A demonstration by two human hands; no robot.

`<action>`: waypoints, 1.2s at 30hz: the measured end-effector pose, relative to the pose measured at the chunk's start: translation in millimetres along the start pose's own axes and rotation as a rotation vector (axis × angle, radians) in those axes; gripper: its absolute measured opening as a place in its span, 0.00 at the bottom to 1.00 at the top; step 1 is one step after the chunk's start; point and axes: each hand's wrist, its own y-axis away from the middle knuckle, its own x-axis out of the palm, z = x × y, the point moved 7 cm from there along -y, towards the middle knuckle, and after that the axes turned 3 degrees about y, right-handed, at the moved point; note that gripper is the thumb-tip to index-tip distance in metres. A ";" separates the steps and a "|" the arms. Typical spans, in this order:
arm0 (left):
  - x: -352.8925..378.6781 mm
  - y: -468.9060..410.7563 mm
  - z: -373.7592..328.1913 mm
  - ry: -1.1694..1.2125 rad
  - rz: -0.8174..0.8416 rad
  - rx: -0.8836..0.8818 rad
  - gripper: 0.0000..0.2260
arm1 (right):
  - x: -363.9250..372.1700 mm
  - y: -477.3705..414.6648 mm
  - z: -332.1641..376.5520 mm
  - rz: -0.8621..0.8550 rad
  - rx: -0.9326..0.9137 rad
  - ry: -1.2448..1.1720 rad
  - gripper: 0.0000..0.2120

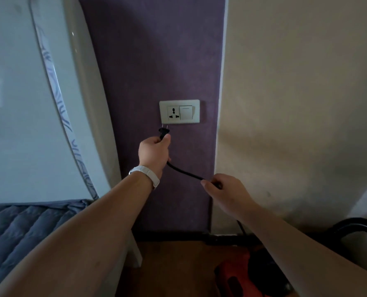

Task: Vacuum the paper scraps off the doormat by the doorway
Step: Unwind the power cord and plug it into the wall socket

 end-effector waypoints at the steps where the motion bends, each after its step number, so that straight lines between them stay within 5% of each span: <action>1: 3.0 -7.8 0.4 0.007 0.007 -0.009 0.13 | -1.7 -6.4 -2.2 -0.014 0.017 -0.001 0.21; 36: 47.0 -38.0 -6.4 0.159 0.122 -0.257 0.12 | -17.0 -16.9 -3.2 -0.200 0.034 -0.138 0.18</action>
